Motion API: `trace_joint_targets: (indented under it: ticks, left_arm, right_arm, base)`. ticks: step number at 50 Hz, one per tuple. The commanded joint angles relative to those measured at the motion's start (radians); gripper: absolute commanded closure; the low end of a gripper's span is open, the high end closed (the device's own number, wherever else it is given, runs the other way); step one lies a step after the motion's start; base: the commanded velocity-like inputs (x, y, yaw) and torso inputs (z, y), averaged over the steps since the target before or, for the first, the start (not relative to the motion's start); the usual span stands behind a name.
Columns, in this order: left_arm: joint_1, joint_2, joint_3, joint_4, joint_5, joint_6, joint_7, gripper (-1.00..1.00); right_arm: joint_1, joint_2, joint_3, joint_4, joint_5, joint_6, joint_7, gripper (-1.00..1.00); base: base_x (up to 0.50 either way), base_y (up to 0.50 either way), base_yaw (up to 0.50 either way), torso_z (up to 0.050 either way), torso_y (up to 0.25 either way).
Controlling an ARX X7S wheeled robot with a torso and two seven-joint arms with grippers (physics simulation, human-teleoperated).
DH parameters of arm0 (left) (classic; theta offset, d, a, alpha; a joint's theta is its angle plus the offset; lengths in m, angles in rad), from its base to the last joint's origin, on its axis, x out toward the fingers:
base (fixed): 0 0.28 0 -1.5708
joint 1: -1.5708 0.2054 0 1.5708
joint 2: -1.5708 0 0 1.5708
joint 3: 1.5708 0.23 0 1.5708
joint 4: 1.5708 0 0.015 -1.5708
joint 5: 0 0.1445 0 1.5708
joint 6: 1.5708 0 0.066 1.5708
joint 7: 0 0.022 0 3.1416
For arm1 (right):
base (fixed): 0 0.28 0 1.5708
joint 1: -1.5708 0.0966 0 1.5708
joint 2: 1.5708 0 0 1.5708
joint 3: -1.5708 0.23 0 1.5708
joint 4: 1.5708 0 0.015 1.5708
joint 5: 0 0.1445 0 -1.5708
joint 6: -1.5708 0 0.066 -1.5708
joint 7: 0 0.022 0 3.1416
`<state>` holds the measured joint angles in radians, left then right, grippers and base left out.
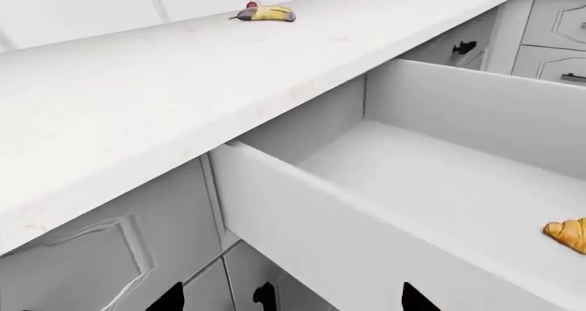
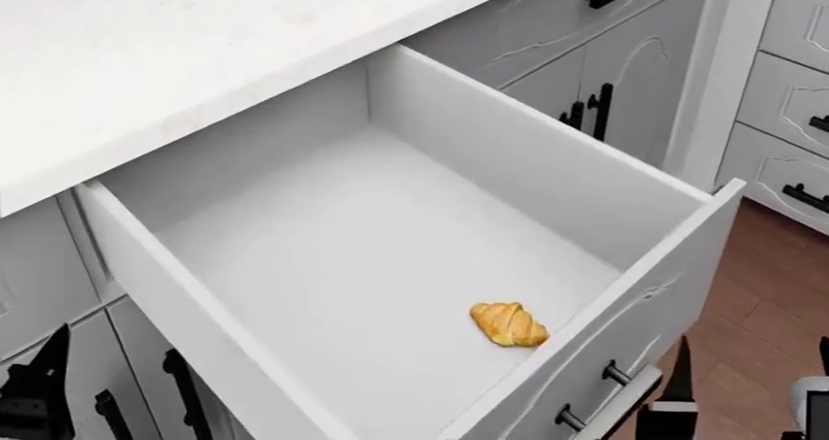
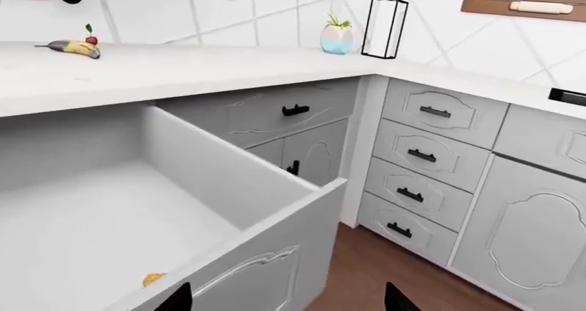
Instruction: Close the right drawer.
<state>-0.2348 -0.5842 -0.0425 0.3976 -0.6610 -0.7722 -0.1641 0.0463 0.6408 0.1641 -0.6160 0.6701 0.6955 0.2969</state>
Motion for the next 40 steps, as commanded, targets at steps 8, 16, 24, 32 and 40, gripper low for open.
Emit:
trace_joint_targets:
  ticks: [8, 16, 24, 32, 40]
  left_arm:
    - [0.028, 0.007, 0.002, 0.006, 0.001, 0.015, -0.003, -1.0]
    - [0.034, 0.011, 0.006, 0.006, 0.002, 0.02, -0.005, -1.0]
    - [0.042, 0.009, -0.008, 0.023, -0.011, 0.014, -0.015, -1.0]
    - [0.023, -0.003, -0.042, 0.096, -0.074, -0.044, -0.044, -1.0]
    - [-0.089, -0.035, -0.09, 0.253, -0.244, -0.242, -0.145, -1.0]
  right_arm:
    - [-0.029, 0.005, 0.011, -0.008, -0.009, -0.017, 0.001, -1.0]
    - [-0.033, 0.007, 0.016, -0.008, -0.008, -0.02, 0.001, -1.0]
    - [-0.034, 0.01, 0.018, -0.012, -0.006, -0.018, 0.004, -1.0]
    - [-0.013, 0.027, 0.029, -0.031, 0.022, 0.017, 0.017, -1.0]
    - [0.039, 0.058, 0.051, -0.08, 0.086, 0.094, 0.05, -1.0]
  base:
    - [0.13, -0.13, 0.0, 0.0, 0.0]
    - [0.0, 0.0, 0.0, 0.0, 0.0]
    - [0.0, 0.0, 0.0, 0.0, 0.0]
    - [0.0, 0.0, 0.0, 0.0, 0.0]
    - [0.0, 0.0, 0.0, 0.0, 0.0]
